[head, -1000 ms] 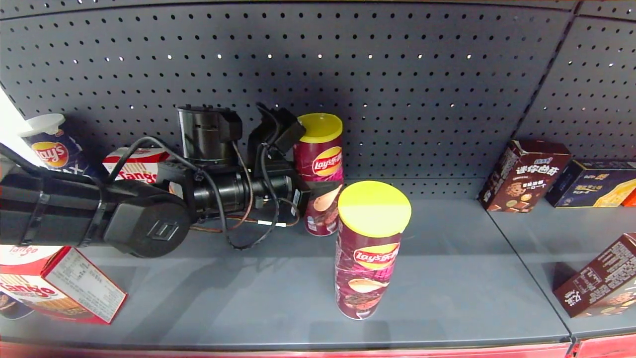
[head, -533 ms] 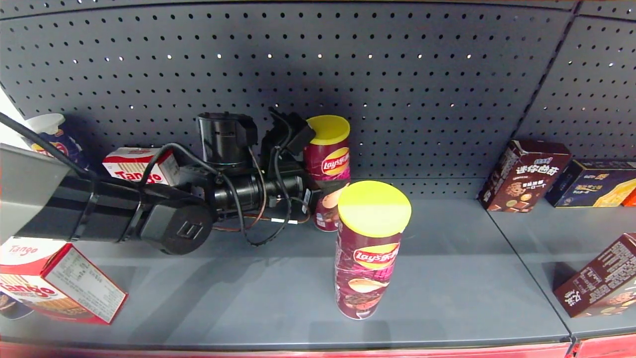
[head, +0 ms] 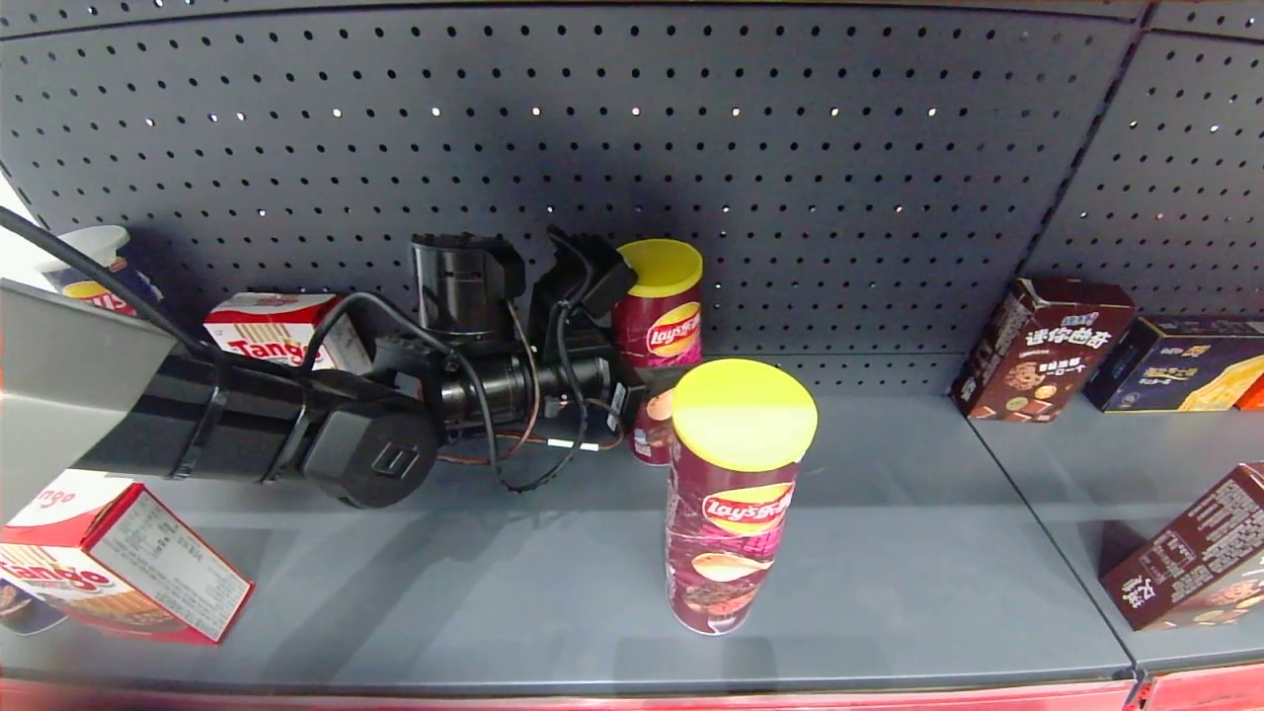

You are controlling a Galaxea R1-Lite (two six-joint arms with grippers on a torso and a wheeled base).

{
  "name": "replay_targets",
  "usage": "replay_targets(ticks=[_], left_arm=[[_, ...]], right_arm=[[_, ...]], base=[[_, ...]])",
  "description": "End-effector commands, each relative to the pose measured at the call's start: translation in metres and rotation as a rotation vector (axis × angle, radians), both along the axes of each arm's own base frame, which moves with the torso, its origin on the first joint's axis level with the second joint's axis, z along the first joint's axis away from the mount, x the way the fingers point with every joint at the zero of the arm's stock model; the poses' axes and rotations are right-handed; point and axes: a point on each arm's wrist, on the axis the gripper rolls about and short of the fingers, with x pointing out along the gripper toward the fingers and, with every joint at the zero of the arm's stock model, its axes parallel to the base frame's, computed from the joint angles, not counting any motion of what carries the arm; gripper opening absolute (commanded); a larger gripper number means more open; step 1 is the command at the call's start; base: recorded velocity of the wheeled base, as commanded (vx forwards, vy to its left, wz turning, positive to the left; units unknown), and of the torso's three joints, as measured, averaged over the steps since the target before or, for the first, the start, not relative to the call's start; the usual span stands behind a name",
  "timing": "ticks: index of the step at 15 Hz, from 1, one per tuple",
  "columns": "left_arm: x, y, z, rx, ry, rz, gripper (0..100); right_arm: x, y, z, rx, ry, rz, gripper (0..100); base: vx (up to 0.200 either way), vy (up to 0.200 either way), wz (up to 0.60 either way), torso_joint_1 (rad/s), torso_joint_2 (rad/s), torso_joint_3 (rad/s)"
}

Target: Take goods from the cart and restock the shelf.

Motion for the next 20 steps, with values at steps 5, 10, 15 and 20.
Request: replay_targets(ticks=[5,10,15,20], left_arm=[[-0.006,0.005,0.005,0.008,-0.017,0.011,100],[-0.038,0.025,0.010,0.035,-0.005,0.115,100],[-0.044,0.036,-0.002,0.084,-0.094,0.204,100],[-0.041,0.044,-0.011,0.133,-0.082,0.332,100]], right_arm=[[0.000,0.000,0.000,0.000,0.001,0.002,100],[0.000,0.000,0.000,0.000,0.001,0.002,100],[0.000,0.000,0.000,-0.001,0.001,0.002,100],[0.000,0.000,0.000,0.000,0.001,0.002,100]], base=[[0.000,0.000,0.00,0.000,0.00,0.000],[0.000,0.000,0.00,0.000,0.00,0.000],[0.000,0.000,0.00,0.000,0.00,0.000],[0.000,0.000,0.00,0.000,0.00,0.000]])
